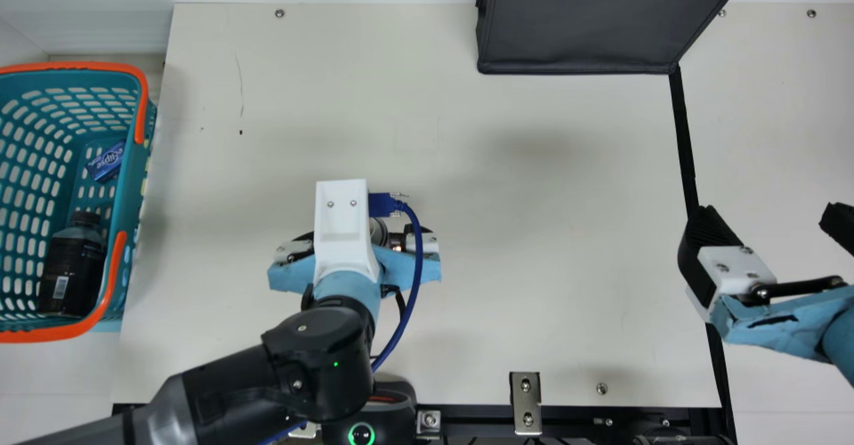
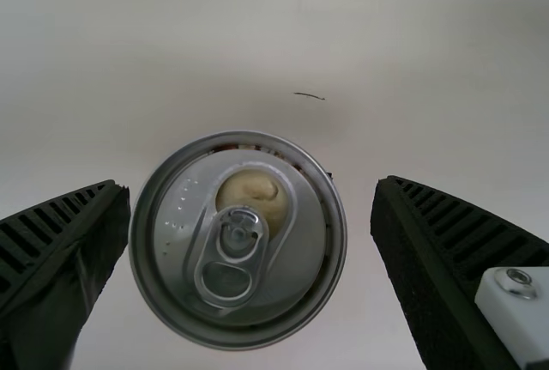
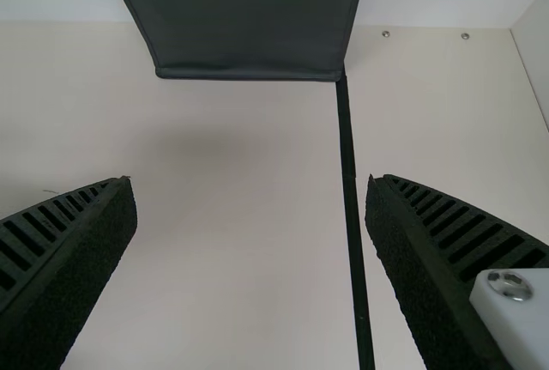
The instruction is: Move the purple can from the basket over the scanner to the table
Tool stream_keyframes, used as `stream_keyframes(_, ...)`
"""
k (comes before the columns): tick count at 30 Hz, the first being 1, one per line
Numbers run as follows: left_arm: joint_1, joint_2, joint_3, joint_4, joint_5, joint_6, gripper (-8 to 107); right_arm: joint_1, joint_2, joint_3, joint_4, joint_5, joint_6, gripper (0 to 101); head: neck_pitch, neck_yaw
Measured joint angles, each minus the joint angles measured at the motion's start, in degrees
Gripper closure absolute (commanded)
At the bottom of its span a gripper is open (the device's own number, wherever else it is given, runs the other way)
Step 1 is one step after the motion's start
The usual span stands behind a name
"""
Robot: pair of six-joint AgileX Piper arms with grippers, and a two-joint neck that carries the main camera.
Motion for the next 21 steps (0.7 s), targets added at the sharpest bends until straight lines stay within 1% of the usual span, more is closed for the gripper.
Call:
stream_keyframes(7, 0.37, 0.0, 0.34, 0.3, -0.7, -0.13, 69, 0.0, 0.0, 0.0, 0.0, 0.0, 0.0, 6, 0.0, 0.0)
stream_keyframes(12, -0.24, -1.24, 0.53, 1.23, -0.92, 1.5, 102, 0.0, 0.0, 0.0, 0.0, 0.0, 0.0, 6, 0.0, 0.0)
stream_keyframes(13, -0.44, -1.7, 0.53, 1.45, -0.78, 2.09, 107, 0.0, 0.0, 0.0, 0.0, 0.0, 0.0, 6, 0.0, 0.0)
stream_keyframes(17, -1.25, -3.69, 0.69, 1.95, -0.65, 5.43, 107, 0.0, 0.0, 0.0, 0.0, 0.0, 0.0, 6, 0.0, 0.0)
stream_keyframes(21, -1.47, -6.04, 1.22, 1.57, -1.79, 11.73, 107, 0.0, 0.0, 0.0, 0.0, 0.0, 0.0, 6, 0.0, 0.0)
